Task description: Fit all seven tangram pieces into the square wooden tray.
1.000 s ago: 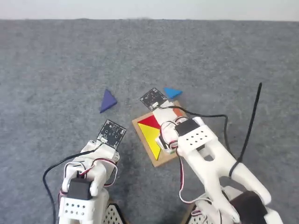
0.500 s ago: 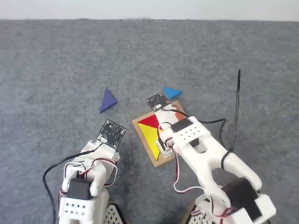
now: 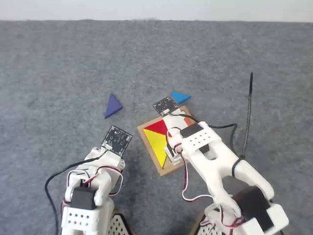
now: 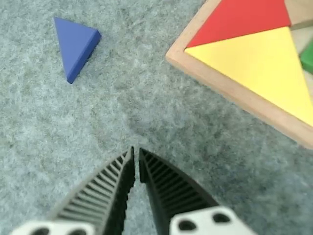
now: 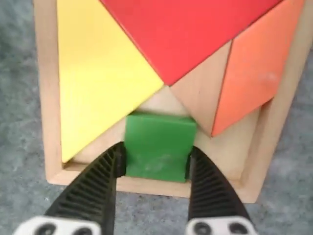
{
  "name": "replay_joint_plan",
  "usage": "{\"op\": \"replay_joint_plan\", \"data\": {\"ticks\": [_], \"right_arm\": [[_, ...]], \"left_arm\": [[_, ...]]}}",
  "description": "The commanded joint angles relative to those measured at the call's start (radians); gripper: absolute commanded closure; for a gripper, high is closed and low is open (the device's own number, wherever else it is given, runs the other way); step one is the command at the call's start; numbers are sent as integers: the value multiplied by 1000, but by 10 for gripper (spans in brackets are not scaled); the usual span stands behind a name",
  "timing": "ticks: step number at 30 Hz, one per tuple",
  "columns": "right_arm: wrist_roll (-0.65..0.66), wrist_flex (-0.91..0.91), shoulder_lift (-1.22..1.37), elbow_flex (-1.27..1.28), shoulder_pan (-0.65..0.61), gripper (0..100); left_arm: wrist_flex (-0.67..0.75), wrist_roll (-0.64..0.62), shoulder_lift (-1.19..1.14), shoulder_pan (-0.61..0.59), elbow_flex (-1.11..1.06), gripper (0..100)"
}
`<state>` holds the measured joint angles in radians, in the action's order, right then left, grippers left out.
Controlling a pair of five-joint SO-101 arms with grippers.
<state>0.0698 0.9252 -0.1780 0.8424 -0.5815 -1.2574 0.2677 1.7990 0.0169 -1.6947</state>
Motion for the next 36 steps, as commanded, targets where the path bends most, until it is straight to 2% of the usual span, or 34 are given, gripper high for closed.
{"op": "replay_joint_plan", "data": {"ticks": [1, 5, 9, 20, 24, 29, 36], "right_arm": [[29, -13, -8, -26, 2, 965], [49, 41, -8, -94, 62, 965], [158, 90, -8, -152, 67, 965], [184, 216, -7, -311, 65, 964], [328, 222, 2, -324, 53, 965], [591, 222, 2, -284, -21, 966], [710, 220, 4, -264, -18, 966]], "left_arm": [[2, 15, 17, 0, 10, 980], [2, 15, 17, 0, 10, 980], [2, 15, 17, 0, 10, 980], [2, 15, 17, 0, 10, 980], [2, 15, 17, 0, 10, 980], [2, 15, 17, 0, 10, 980], [2, 15, 17, 0, 10, 980]]}}
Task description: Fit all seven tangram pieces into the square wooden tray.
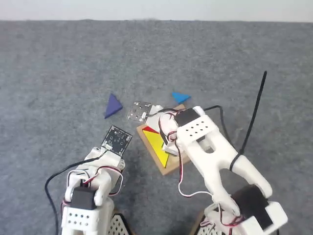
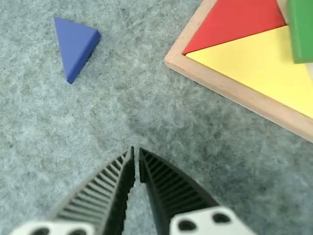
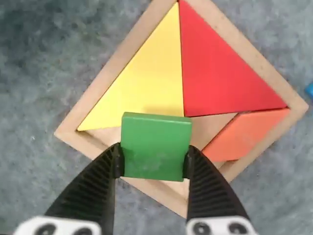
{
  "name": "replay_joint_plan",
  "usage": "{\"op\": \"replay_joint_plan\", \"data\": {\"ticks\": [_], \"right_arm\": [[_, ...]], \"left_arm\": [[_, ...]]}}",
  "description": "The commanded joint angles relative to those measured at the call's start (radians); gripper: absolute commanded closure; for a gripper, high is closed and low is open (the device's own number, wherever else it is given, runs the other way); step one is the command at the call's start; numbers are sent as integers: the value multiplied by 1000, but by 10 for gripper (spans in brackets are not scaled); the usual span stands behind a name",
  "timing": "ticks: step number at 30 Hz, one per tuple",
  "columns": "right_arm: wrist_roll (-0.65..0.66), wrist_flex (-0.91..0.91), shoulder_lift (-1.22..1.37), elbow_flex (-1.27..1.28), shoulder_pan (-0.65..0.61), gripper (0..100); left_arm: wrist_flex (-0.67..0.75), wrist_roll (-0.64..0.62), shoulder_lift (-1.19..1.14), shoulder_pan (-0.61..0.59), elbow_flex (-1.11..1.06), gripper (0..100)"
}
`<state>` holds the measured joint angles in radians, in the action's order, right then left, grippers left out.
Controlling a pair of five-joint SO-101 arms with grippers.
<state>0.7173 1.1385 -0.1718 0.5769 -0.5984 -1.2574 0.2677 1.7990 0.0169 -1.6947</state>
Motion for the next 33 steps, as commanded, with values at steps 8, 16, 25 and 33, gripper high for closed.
{"op": "replay_joint_plan", "data": {"ticks": [8, 16, 25, 33], "right_arm": [[141, -18, -2, 32, 41, 966], [141, -44, 5, 37, 70, 966], [141, -108, 125, 17, 74, 966], [141, -101, 122, 12, 74, 959]], "left_arm": [[2, 15, 17, 0, 10, 980], [2, 15, 17, 0, 10, 980], [2, 15, 17, 0, 10, 980], [2, 15, 17, 0, 10, 980]]}}
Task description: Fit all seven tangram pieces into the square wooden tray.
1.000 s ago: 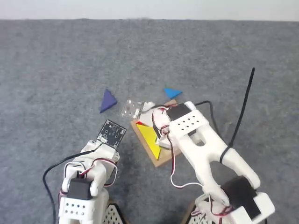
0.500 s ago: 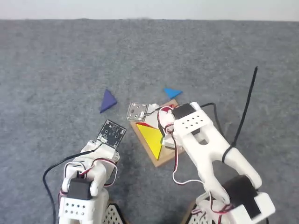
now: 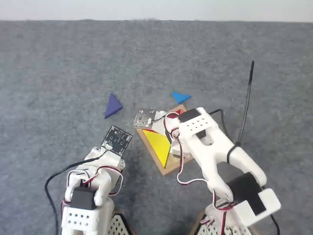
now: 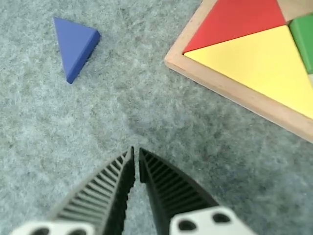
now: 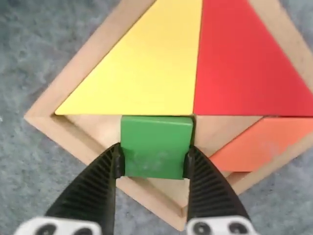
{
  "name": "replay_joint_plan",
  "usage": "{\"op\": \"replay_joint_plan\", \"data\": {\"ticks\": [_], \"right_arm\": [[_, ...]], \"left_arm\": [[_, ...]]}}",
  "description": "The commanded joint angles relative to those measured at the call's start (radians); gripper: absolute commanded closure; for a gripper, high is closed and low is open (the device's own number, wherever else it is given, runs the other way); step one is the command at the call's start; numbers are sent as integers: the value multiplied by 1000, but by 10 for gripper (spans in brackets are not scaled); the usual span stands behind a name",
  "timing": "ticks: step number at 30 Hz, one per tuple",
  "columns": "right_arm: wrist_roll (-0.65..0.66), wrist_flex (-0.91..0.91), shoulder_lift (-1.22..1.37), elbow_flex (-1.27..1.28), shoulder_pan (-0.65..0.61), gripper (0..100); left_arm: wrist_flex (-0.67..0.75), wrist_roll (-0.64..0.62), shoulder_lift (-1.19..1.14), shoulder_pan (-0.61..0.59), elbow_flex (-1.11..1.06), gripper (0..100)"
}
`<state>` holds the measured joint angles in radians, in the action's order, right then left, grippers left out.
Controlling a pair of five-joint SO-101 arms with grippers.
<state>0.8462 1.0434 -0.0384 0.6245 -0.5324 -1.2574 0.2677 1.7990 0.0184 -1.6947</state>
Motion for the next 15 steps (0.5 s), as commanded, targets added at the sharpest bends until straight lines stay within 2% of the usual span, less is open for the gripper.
{"op": "replay_joint_plan", "data": {"ticks": [1, 8, 15], "right_arm": [[12, -5, -12, -35, 8, 949], [-17, -4, -13, -35, 2, 733], [-48, 5, -124, -31, 5, 714]], "left_arm": [[2, 15, 17, -2, 10, 980], [2, 15, 17, -2, 10, 980], [2, 15, 17, -2, 10, 980]]}}
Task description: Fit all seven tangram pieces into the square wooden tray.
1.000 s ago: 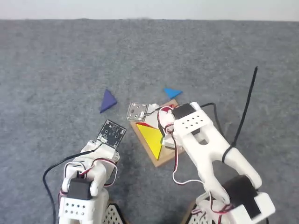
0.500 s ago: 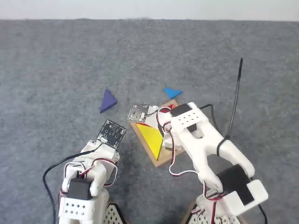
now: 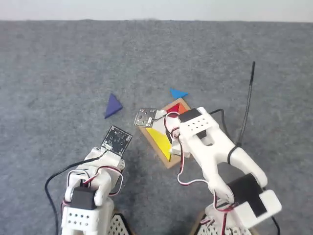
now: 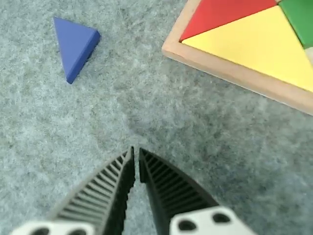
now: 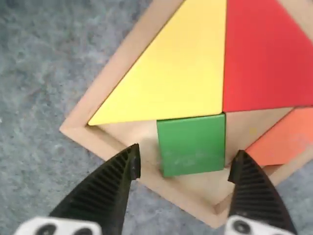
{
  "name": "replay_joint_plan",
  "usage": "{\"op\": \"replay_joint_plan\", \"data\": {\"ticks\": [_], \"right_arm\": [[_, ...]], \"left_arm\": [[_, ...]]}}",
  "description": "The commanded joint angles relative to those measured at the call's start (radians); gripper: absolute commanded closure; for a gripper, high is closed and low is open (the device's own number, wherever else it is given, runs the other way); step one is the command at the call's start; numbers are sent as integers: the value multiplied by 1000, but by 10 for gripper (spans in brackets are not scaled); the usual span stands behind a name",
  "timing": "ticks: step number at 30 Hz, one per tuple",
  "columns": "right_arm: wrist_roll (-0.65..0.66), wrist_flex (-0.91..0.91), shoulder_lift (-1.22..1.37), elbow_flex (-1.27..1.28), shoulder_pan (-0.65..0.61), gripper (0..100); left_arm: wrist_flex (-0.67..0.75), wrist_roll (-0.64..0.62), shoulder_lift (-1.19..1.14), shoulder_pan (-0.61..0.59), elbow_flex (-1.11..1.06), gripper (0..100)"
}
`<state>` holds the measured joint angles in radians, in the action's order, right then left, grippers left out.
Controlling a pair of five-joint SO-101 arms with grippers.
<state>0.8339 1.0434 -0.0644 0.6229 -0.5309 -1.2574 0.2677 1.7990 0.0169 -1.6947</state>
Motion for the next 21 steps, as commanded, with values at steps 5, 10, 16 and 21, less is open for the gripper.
{"op": "replay_joint_plan", "data": {"ticks": [5, 10, 16, 21], "right_arm": [[-92, 36, -194, -29, 16, 714], [-219, -12, -219, -34, 173, 714], [-330, -177, -107, -32, 414, 714], [-331, -274, 76, -35, 453, 714]], "left_arm": [[2, 15, 17, 0, 10, 980], [2, 15, 17, 0, 10, 980], [2, 15, 17, 0, 10, 980], [2, 15, 17, 0, 10, 980]]}}
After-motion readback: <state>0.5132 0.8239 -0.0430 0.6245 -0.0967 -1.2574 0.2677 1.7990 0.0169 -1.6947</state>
